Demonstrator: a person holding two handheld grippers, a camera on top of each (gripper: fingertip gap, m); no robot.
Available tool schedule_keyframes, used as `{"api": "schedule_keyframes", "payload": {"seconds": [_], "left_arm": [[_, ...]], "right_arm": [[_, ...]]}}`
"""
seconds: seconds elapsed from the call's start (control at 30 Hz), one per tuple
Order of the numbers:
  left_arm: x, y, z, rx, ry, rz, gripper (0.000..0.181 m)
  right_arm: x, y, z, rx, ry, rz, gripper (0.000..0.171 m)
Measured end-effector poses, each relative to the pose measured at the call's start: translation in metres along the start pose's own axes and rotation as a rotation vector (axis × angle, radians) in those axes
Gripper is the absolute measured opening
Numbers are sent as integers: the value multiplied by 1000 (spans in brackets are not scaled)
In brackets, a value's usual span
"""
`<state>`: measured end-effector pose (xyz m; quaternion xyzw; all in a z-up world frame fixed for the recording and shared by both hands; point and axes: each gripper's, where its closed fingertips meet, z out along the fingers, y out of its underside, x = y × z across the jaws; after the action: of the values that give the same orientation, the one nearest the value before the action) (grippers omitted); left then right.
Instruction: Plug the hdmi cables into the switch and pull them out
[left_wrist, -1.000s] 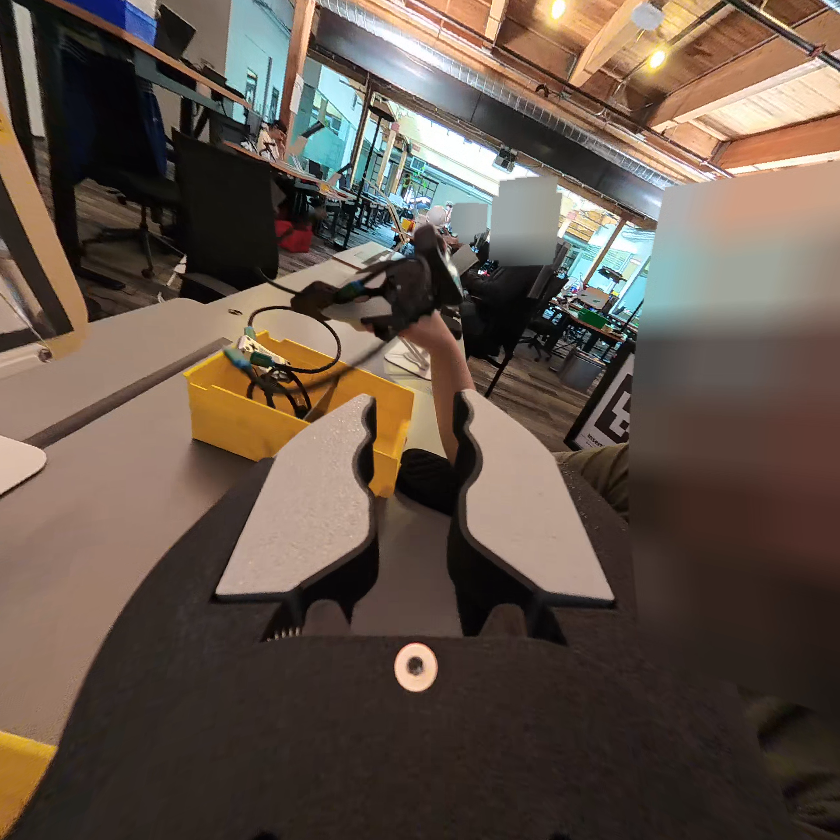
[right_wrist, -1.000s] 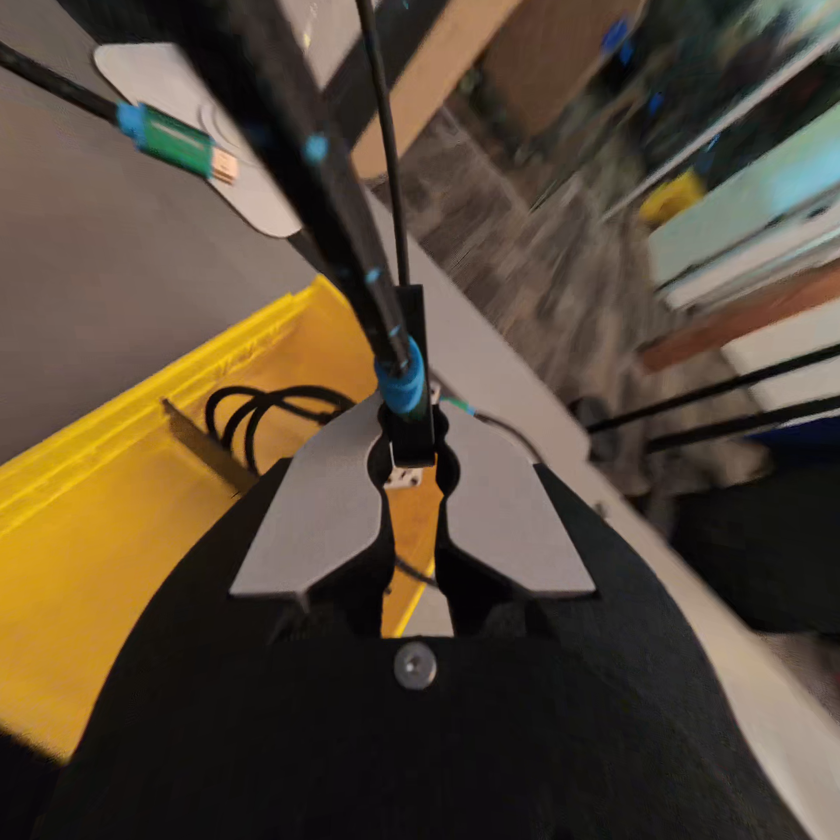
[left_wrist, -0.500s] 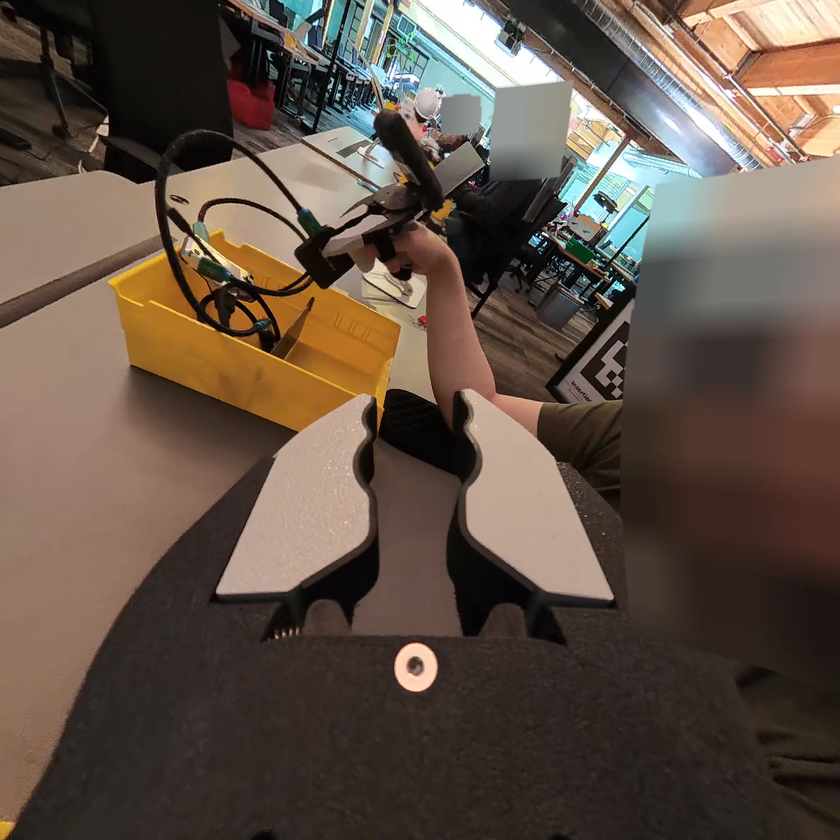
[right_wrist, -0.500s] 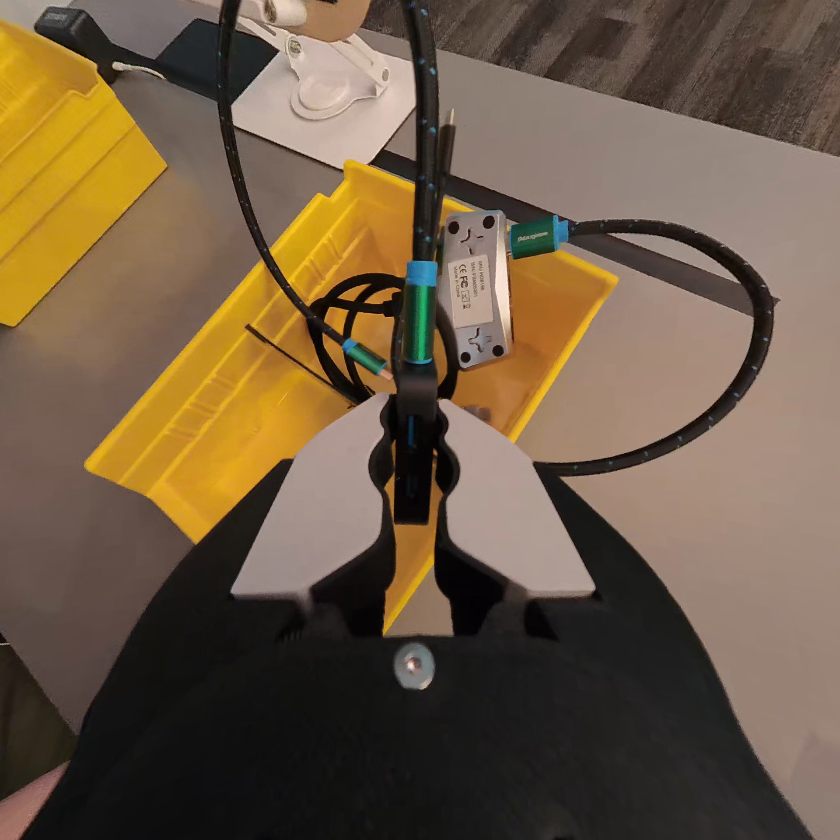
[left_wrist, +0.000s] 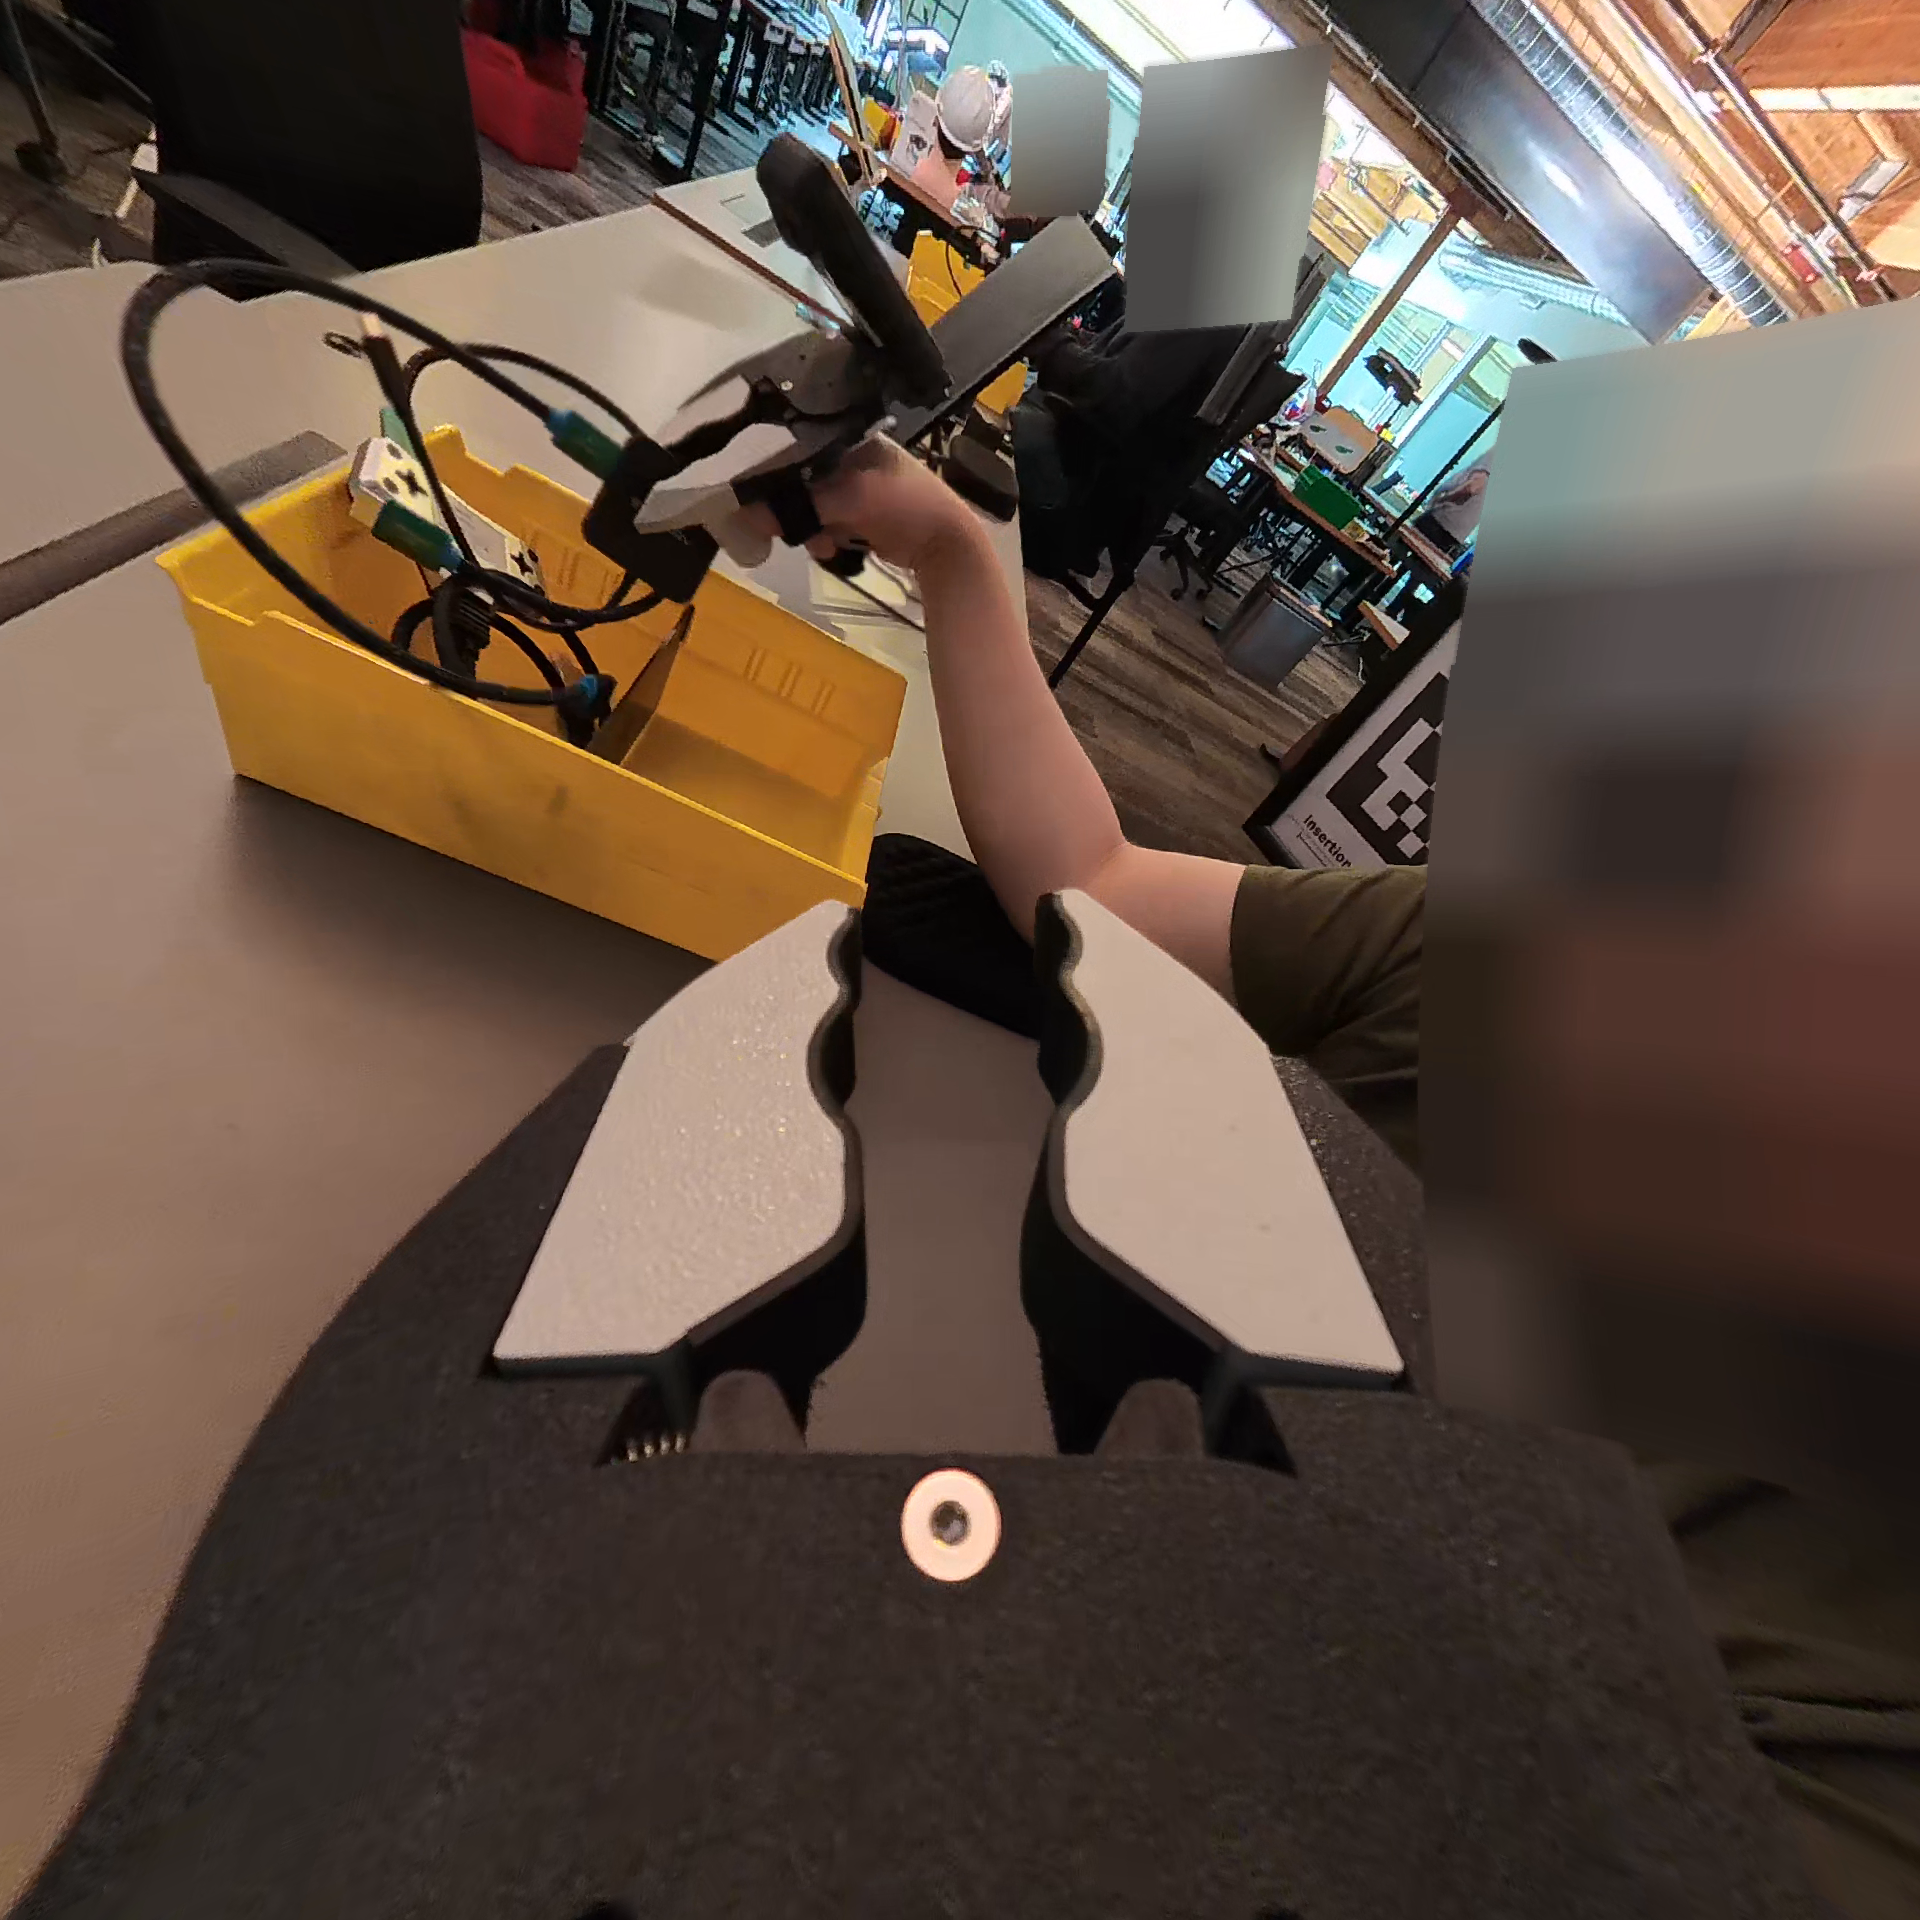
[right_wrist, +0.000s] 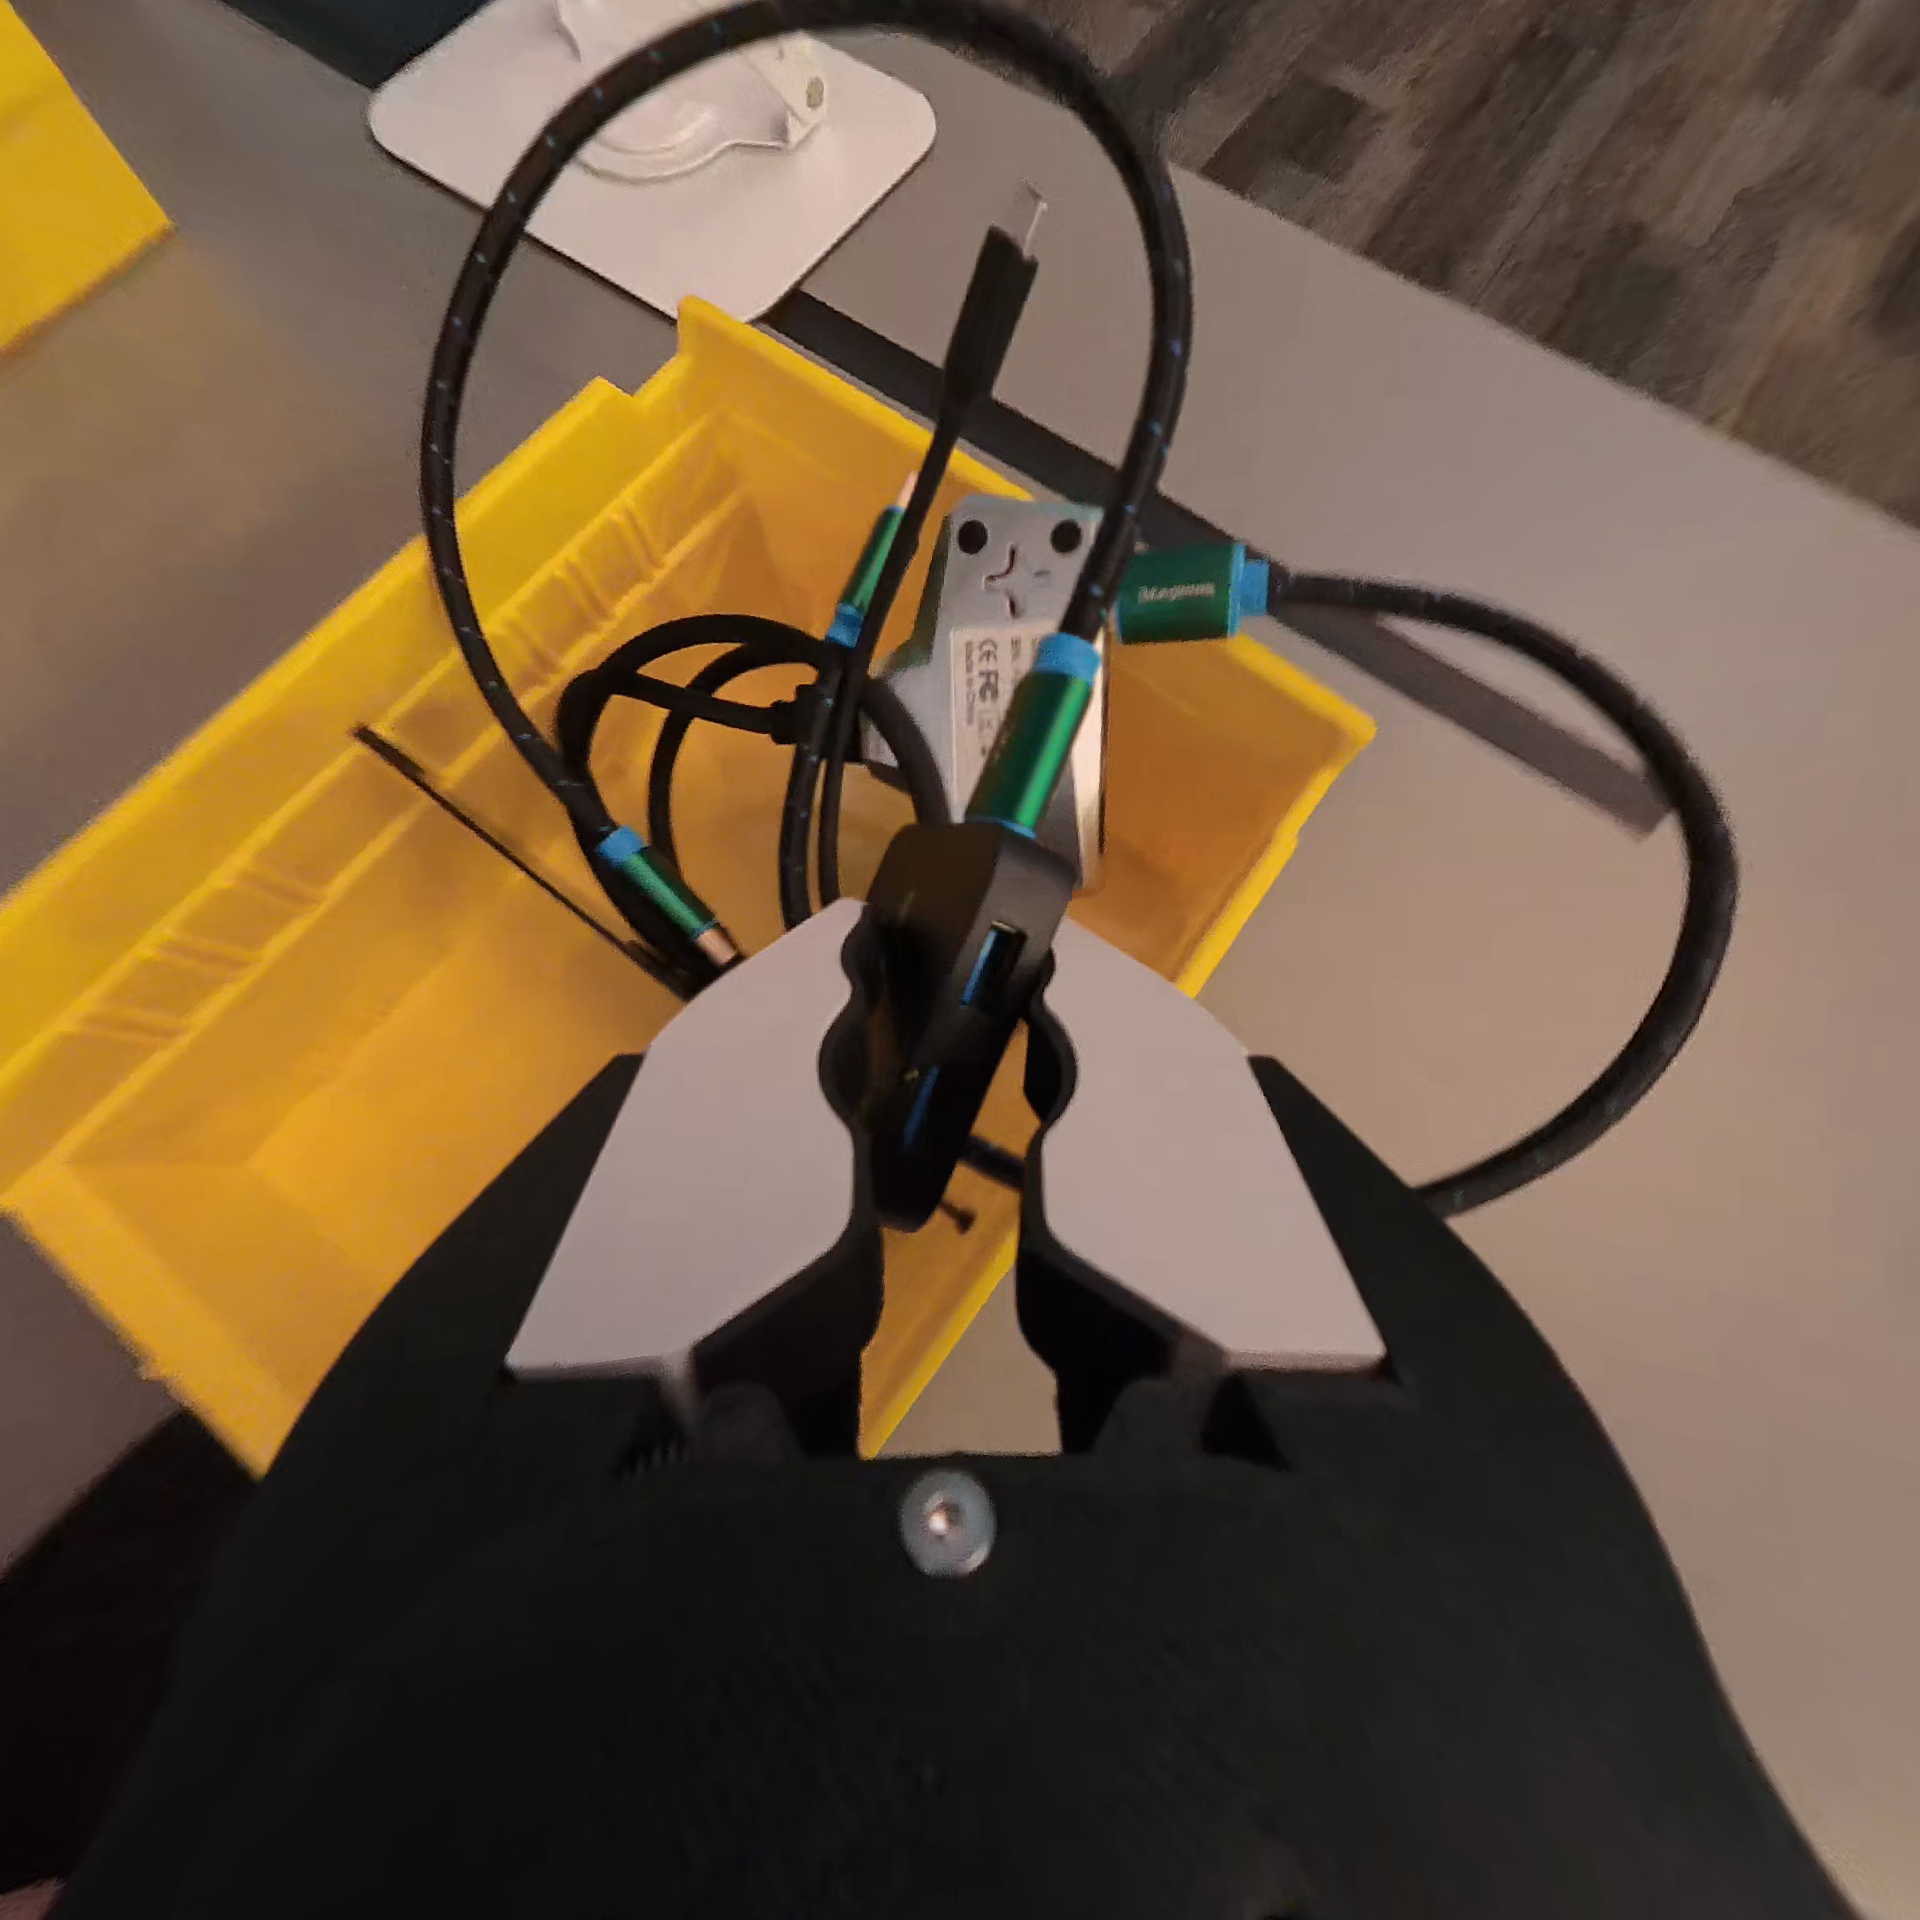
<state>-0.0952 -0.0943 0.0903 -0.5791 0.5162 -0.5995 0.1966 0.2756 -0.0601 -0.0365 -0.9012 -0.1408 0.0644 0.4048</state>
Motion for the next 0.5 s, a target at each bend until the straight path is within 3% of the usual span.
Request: {"api": "schedule_keyframes", "payload": {"seconds": [0.03,0.2,0.37,0.5], "left_arm": [[0,1,1,-6,1,-5,31],[0,4,5,-30,6,-8,31],[0,6,7,-43,6,-14,31],[0,7,7,-50,7,-18,32]], "right_arm": [[0,-3,4,6,24,-51,27],[1,-3,16,-11,21,-38,31],[28,-5,19,14,196,-130,39],[29,4,22,-52,221,-165,49]]}}
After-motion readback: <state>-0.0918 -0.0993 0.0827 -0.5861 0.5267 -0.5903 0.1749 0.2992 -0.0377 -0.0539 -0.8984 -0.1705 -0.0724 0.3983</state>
